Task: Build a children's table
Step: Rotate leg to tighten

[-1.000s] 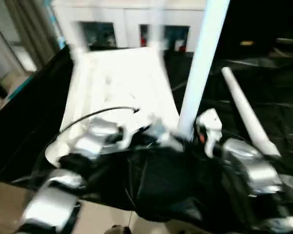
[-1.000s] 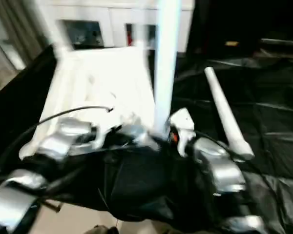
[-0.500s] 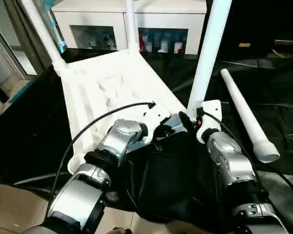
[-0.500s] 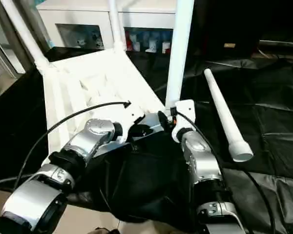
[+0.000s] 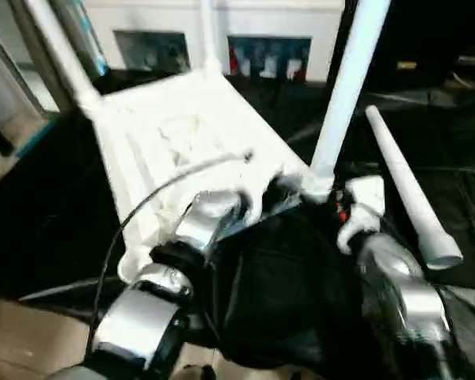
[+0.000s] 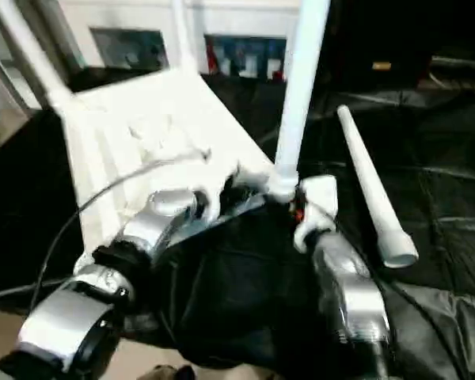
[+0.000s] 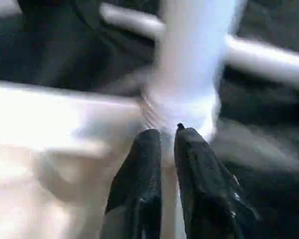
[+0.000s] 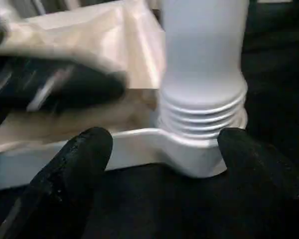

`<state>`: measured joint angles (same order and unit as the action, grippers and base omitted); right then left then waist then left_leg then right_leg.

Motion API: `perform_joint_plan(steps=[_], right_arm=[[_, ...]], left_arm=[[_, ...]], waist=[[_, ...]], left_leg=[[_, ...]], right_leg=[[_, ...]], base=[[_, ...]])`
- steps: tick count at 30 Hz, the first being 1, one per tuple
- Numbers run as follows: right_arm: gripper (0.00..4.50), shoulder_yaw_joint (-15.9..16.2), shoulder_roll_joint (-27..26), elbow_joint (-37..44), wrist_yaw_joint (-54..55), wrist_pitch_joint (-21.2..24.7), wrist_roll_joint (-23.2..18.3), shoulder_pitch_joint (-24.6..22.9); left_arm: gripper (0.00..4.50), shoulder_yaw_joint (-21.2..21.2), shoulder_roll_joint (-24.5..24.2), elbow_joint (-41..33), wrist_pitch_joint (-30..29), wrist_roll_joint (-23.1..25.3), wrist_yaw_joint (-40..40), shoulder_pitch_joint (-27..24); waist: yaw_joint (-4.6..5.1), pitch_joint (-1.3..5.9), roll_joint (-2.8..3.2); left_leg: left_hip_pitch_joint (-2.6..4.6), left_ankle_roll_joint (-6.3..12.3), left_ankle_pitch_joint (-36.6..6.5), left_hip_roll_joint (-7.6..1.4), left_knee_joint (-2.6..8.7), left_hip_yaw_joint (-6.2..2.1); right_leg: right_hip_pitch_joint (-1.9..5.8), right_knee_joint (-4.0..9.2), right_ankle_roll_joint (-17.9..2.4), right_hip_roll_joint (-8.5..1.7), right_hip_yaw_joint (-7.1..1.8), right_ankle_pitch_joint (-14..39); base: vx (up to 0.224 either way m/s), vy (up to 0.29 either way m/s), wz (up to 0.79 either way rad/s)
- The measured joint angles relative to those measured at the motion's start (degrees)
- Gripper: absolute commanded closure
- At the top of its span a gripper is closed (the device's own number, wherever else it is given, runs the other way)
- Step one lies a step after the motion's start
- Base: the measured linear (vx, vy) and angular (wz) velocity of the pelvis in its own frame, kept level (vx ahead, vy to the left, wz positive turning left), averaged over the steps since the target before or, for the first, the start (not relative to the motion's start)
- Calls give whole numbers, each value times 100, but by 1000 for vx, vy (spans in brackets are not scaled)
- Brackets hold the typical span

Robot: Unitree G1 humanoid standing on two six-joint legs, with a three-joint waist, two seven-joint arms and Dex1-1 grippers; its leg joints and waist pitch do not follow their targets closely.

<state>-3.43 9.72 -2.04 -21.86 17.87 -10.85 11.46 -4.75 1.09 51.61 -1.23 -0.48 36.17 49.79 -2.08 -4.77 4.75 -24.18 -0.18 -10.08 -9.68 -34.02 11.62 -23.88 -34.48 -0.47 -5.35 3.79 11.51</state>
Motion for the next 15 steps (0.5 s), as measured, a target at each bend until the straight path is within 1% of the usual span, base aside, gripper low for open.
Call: perform_joint_plan(steps=[1,2,3,4,5,6,7,8,9,10,11,12,14,15], right_arm=[[61,-15,51,85,-5,44,-23,-25],[61,-47,82,150,-14,85,-52,-35],[61,-55,128,239,-60,150,-77,-62],[61,-15,193,341,-139,221,-81,-109],[61,49,267,456,-240,288,-88,-185],[61,136,338,543,-364,396,-89,-280],[61,286,397,543,-482,469,-74,-308],[61,405,414,538,-547,536,-62,-355],[61,493,407,531,-578,602,-46,-444],[61,531,403,501,-580,653,-23,-484],[61,567,367,401,-538,665,12,-451],[61,606,282,268,-449,670,51,-368],[61,623,152,52,-299,670,107,-137],[61,632,85,-33,-222,669,154,-7]], left_arm=[[346,37,-70,-29,0,0,-39,-5],[346,62,-142,-66,0,4,-93,-25],[329,106,-211,-126,-13,8,-179,-71],[315,152,-270,-240,-30,16,-267,-146],[315,214,-351,-365,-56,19,-391,-239],[305,295,-522,-545,-159,41,-611,-350],[295,407,-738,-907,-312,149,-940,-547],[284,553,-1007,-1209,-449,263,-1233,-715],[284,794,-1357,-1489,-588,389,-1556,-860],[271,957,-1549,-1676,-676,478,-1726,-943],[271,1128,-1694,-1940,-773,550,-1859,-1067],[261,1303,-1825,-2315,-898,656,-2014,-1252],[243,1496,-1907,-2792,-1027,778,-2190,-1569],[243,1579,-1920,-2942,-1086,834,-2277,-1722]], waist=[[2,1,1],[1,1,2],[-5,1,2],[-5,1,3],[-1,0,8],[13,-1,7],[55,-2,9],[92,-5,3],[122,-8,0],[117,-8,0],[116,-10,-2],[95,-9,-2],[78,-10,-3],[35,-13,-8]], left_leg=[[0,1,0,-3,-5,0],[1,4,3,-8,-7,0],[3,12,9,-12,-8,-1],[5,14,11,-13,-8,-1],[11,13,11,-14,-10,-1],[15,11,11,-16,-10,-2],[19,10,11,-17,-10,-1],[20,10,11,-18,-11,-8],[15,8,12,-20,-11,-22],[16,8,12,-21,-11,-23],[17,8,12,-21,-10,-22],[18,5,12,-21,-10,-21],[17,1,11,-18,-12,-14],[16,-6,7,-15,-13,-12]], right_leg=[[-1,-4,0,2,2,0],[0,-4,1,5,4,0],[5,-4,1,7,9,0],[8,-4,1,7,9,0],[13,-4,1,7,8,0],[18,-4,2,10,8,-1],[15,-5,4,10,7,-6],[13,-5,9,11,12,-14],[8,-5,14,15,22,-17],[9,-5,14,15,26,-16],[10,-4,14,15,25,-16],[13,0,13,15,24,-16],[14,3,13,11,16,-17],[16,7,12,10,14,-17]], base=[[0,0,0],[0,0,0],[0,0,0],[0,0,0],[0,0,0],[0,0,0],[0,0,0],[0,0,0],[0,0,0],[0,0,0],[0,0,0],[0,0,0],[0,0,0],[0,0,0]])
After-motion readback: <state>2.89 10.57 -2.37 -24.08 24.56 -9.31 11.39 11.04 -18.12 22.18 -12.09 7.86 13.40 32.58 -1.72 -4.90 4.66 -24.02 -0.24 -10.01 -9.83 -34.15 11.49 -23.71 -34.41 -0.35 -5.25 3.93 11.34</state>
